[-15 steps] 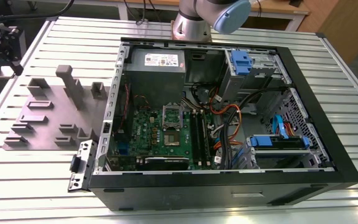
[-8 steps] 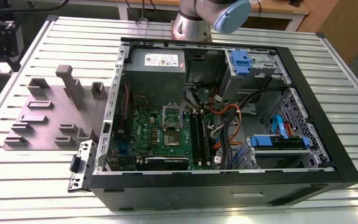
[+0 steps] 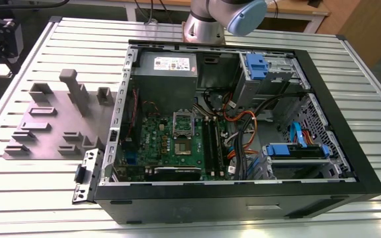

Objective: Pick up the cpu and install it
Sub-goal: 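Pick up the cpu and move it towards the insertion slot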

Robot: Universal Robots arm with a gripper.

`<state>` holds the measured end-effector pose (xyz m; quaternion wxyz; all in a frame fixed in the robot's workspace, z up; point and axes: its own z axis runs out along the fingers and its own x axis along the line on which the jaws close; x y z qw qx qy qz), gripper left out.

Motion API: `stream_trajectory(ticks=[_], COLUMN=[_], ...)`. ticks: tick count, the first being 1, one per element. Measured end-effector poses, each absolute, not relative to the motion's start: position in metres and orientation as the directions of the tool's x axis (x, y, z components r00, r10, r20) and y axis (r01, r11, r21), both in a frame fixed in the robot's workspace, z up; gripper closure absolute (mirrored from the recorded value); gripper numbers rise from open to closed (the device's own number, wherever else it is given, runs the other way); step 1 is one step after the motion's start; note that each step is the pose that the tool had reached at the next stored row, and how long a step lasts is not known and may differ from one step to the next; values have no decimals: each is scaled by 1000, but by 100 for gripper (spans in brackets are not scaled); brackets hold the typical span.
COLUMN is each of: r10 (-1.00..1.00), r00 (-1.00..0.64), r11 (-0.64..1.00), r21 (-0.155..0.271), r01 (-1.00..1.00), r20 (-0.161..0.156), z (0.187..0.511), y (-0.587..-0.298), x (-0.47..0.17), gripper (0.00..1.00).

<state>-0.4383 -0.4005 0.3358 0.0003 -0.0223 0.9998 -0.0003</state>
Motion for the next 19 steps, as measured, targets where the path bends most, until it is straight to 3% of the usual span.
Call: stream_trajectory(ticks=[19], r10=[-45], r00=[-999], r11=[999], r21=[-1], r01=[-45], r20=[-1], z=[346], y=[-400], x=[-438], gripper=[53])
